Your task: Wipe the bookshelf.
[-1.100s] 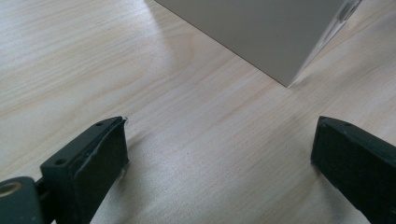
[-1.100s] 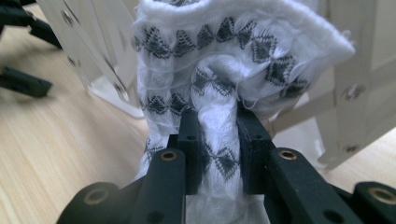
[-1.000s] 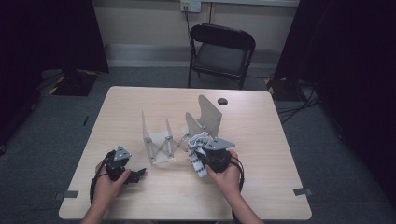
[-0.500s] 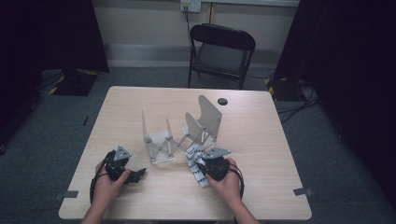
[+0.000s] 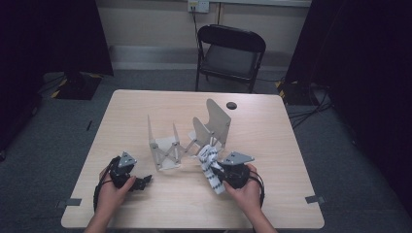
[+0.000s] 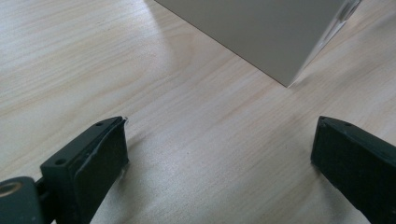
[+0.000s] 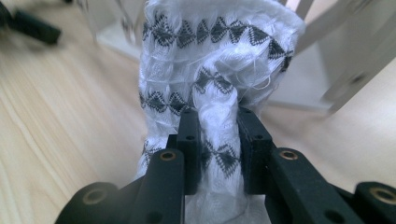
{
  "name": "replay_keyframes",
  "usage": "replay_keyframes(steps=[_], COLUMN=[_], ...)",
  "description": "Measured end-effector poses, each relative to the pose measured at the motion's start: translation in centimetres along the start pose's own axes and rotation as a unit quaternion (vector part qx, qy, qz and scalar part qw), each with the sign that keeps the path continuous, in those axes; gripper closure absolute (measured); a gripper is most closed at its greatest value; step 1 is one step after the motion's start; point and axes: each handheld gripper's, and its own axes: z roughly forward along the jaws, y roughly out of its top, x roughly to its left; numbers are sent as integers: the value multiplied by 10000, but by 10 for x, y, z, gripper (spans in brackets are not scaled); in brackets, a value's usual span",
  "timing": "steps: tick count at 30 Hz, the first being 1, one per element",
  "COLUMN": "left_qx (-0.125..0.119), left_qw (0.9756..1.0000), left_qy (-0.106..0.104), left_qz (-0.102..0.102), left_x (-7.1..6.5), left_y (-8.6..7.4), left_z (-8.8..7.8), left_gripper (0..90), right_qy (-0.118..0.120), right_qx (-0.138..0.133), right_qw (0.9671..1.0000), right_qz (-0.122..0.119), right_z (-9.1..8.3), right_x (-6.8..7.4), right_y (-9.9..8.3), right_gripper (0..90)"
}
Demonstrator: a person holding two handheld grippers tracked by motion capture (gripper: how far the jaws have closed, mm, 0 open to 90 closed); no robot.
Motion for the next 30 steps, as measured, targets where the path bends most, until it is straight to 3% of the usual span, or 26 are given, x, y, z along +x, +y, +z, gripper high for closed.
replay_keyframes(steps=[3,4,10,13,16,30], left_qx=[3,1,-1,2,2,1], left_qw=[10000,10000,10000,10000,10000,10000], left_qy=[5,5,3,4,4,5], left_qz=[13,11,11,11,11,11], left_x=[0,0,0,0,0,0], left_y=[0,0,0,0,0,0], left_z=[0,0,0,0,0,0], left_gripper=[34,34,34,34,34,34], right_qy=[-44,-97,-44,-49,7,74], right_qx=[-196,-404,-636,-432,-310,300], right_qw=[9998,9991,9979,9986,9993,9994], right_qz=[-1,-3,-111,-303,-231,-151], right_z=[-9,-17,-16,3,16,41], right_x=[-2,-2,5,14,16,12], right_y=[11,24,47,52,46,9], right_gripper=[735,735,733,730,731,728])
